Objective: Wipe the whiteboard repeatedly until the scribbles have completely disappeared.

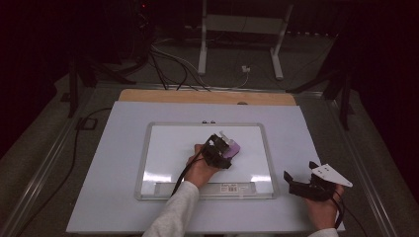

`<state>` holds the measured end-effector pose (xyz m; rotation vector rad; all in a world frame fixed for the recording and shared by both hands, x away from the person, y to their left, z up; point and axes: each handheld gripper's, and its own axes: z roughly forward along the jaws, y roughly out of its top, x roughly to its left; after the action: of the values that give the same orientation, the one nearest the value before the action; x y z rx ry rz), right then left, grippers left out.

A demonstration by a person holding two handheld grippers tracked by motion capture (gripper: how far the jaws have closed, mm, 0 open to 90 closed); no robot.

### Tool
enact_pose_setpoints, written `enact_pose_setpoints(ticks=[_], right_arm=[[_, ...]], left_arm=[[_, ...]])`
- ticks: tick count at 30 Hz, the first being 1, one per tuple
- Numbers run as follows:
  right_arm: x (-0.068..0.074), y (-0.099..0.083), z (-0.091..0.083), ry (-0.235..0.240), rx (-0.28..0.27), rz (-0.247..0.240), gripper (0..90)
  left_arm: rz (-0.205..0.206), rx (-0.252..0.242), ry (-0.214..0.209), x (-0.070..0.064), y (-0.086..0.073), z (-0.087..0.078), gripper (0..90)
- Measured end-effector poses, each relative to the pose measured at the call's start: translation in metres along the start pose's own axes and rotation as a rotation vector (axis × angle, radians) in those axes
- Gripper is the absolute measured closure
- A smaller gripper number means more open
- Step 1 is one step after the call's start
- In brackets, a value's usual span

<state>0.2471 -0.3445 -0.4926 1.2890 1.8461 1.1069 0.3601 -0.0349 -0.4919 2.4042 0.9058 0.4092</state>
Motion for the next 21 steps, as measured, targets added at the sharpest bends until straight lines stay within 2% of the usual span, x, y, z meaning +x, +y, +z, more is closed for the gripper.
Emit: enact_pose_setpoints(ticks=[2,4,6,9,11,13,17,21], right_arm=[[-0.001,0.000,-0.001,-0.002,-0.002,0.001,0.0],[-0.002,0.000,-0.002,-0.004,-0.003,0.007,0.0],[-0.003,-0.001,-0.003,-0.007,-0.005,0.011,0.0],[-0.004,-0.001,-0.003,-0.010,-0.005,0.013,0.0],[-0.003,-0.001,-0.004,-0.010,-0.007,0.013,0.0],[-0.002,-0.001,-0.003,-0.008,-0.005,0.010,0.0],[-0.001,0.000,-0.002,-0.004,-0.003,0.004,0.0],[-0.001,0.000,-0.001,-0.001,-0.002,0.004,0.0]], left_arm=[[-0.014,0.004,-0.001,0.003,-0.001,0.000,41.9],[-0.005,0.013,0.045,0.006,-0.002,-0.002,41.9],[-0.016,0.026,0.095,0.014,-0.004,-0.003,41.9],[-0.082,0.039,0.146,0.031,-0.008,-0.003,41.9],[-0.130,0.040,0.132,0.038,-0.009,-0.003,41.8],[-0.124,0.040,0.146,0.035,-0.007,-0.001,41.8],[-0.135,0.019,0.105,0.028,-0.001,0.004,41.8],[-0.077,0.000,0.040,0.009,0.010,0.010,41.8]])
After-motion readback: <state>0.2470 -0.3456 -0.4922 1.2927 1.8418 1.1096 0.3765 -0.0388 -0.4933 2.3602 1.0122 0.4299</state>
